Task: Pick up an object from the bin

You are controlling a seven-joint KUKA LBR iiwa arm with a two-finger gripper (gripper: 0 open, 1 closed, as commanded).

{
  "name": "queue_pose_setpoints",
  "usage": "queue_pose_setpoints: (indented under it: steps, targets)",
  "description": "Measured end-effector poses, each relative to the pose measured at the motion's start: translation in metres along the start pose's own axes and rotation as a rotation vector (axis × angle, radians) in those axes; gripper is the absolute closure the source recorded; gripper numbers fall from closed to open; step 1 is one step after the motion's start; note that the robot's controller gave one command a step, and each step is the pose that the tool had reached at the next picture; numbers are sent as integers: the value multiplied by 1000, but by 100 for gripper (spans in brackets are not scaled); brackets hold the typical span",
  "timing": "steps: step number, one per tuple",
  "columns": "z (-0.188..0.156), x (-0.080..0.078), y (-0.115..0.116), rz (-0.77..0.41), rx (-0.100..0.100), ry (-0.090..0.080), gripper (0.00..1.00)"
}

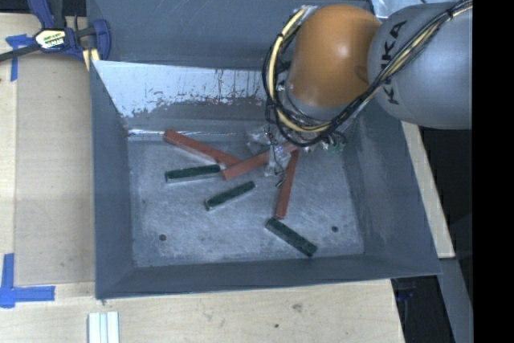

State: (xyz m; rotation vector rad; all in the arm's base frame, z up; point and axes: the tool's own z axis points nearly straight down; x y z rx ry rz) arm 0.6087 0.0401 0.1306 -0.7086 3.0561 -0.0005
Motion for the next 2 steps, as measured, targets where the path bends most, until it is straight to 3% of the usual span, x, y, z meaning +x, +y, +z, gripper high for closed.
queue_pose_setpoints:
  steps: [2]
  targets:
    - [-18,-1,0,2,1,-2,100]
